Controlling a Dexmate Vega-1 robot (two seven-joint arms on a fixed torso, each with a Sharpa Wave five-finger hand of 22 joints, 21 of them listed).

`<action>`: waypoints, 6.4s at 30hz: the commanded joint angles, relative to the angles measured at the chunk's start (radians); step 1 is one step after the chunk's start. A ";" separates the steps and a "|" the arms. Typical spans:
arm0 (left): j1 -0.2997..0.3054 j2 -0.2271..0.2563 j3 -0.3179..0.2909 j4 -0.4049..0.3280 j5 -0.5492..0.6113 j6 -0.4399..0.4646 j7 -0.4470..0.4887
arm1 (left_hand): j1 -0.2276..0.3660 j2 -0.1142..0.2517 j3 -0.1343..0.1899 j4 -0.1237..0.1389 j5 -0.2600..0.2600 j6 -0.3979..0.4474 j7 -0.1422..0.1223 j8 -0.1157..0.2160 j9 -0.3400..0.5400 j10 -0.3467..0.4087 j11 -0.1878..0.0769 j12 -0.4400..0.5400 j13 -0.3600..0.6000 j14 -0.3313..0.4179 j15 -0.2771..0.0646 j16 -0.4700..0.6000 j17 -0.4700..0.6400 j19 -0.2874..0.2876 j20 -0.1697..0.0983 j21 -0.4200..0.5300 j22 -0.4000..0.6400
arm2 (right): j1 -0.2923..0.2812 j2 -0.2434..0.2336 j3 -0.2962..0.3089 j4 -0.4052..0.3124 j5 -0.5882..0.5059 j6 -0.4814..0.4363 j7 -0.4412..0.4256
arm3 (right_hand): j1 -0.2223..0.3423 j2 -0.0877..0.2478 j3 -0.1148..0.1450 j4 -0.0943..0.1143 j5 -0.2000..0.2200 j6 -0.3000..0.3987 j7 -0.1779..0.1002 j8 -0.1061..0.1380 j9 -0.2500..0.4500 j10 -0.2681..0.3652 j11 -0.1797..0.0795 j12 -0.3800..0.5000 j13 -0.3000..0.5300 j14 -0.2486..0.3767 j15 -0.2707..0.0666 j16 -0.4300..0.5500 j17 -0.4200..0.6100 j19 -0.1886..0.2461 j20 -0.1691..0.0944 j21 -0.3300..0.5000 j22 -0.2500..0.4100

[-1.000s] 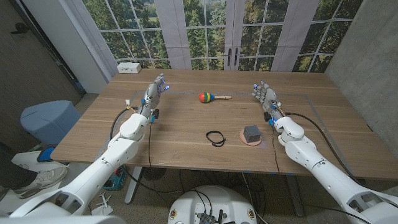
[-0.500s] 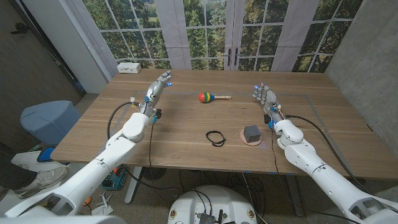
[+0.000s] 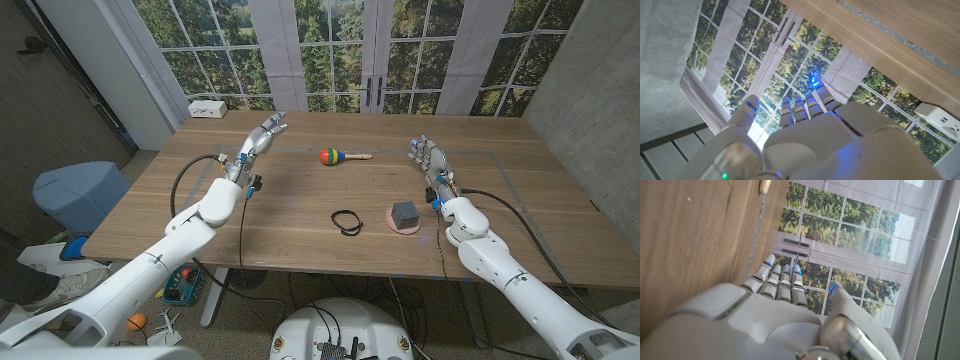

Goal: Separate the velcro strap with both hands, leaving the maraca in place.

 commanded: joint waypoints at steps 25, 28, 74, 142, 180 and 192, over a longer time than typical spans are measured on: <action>-0.074 0.153 0.078 -0.154 0.291 0.009 -0.190 | 0.005 0.024 -0.002 -0.023 -0.009 0.017 -0.006 -0.008 0.005 0.021 -0.017 0.000 0.005 0.022 -0.015 0.003 0.003 0.037 0.007 -0.010 0.003 | -0.074 -0.004 0.021 -0.070 -0.043 0.032 -0.075 | 0.000 0.011 0.004 -0.017 -0.008 0.021 0.000 0.003 0.006 0.021 0.003 0.004 -0.004 0.012 0.004 0.014 0.000 0.018 -0.001 -0.015 0.006; -0.087 0.176 0.086 -0.175 0.331 0.003 -0.223 | 0.003 0.024 -0.002 -0.023 -0.010 0.016 -0.006 -0.009 0.005 0.021 -0.019 -0.001 0.005 0.021 -0.015 0.002 0.004 0.038 0.007 -0.012 0.003 | -0.084 -0.007 0.022 -0.076 -0.050 0.039 -0.080 | 0.000 0.011 0.004 -0.019 -0.008 0.022 0.001 0.003 0.006 0.024 0.005 0.005 -0.004 0.012 0.004 0.014 -0.001 0.019 -0.001 -0.017 0.006; -0.108 0.221 0.096 -0.308 0.796 -0.128 -0.173 | 0.179 -0.115 -0.051 -0.131 -0.033 0.204 0.002 0.027 0.011 0.318 -0.113 0.037 0.010 0.315 -0.108 0.020 -0.001 0.233 -0.094 -0.095 0.000 | -0.258 -0.002 0.075 -0.188 -0.087 0.126 -0.161 | 0.007 0.013 0.005 -0.041 -0.013 0.042 0.007 0.002 0.007 0.037 0.010 0.005 -0.007 0.020 0.012 0.023 -0.004 0.040 0.014 -0.042 0.008; -0.167 0.250 0.214 -0.382 1.037 -0.124 -0.304 | 0.793 -0.167 -0.330 -0.111 -0.005 0.509 -0.117 0.168 0.041 0.462 -0.182 0.034 0.031 0.188 -0.122 0.001 0.002 0.297 0.065 -0.451 0.016 | -0.345 0.030 0.114 -0.225 -0.109 0.179 -0.189 | -0.016 0.012 -0.007 -0.044 -0.014 0.074 0.017 0.004 0.009 0.072 0.026 0.013 -0.005 0.040 0.024 0.037 -0.003 0.071 0.028 -0.074 0.010; -0.176 0.209 0.263 -0.366 1.095 -0.098 -0.383 | 0.821 -0.162 -0.402 -0.099 -0.023 0.549 -0.147 0.123 0.022 0.640 -0.186 0.034 0.047 0.425 -0.185 0.013 0.024 0.331 0.069 -0.532 0.020 | -0.378 0.032 0.133 -0.208 -0.080 0.218 -0.165 | -0.023 0.013 -0.010 -0.047 -0.013 0.079 0.015 0.002 0.010 0.073 0.027 0.011 -0.004 0.039 0.023 0.038 -0.004 0.079 0.029 -0.090 0.010; -0.179 0.203 0.285 -0.346 1.120 -0.087 -0.356 | 0.823 -0.160 -0.406 -0.101 -0.022 0.576 -0.145 0.128 0.021 0.662 -0.186 0.039 0.051 0.424 -0.183 0.012 0.025 0.345 0.066 -0.533 0.020 | -0.376 0.038 0.133 -0.196 -0.072 0.225 -0.157 | -0.024 0.013 -0.010 -0.048 -0.013 0.079 0.016 0.001 0.010 0.078 0.027 0.012 -0.004 0.040 0.024 0.039 -0.004 0.081 0.031 -0.096 0.011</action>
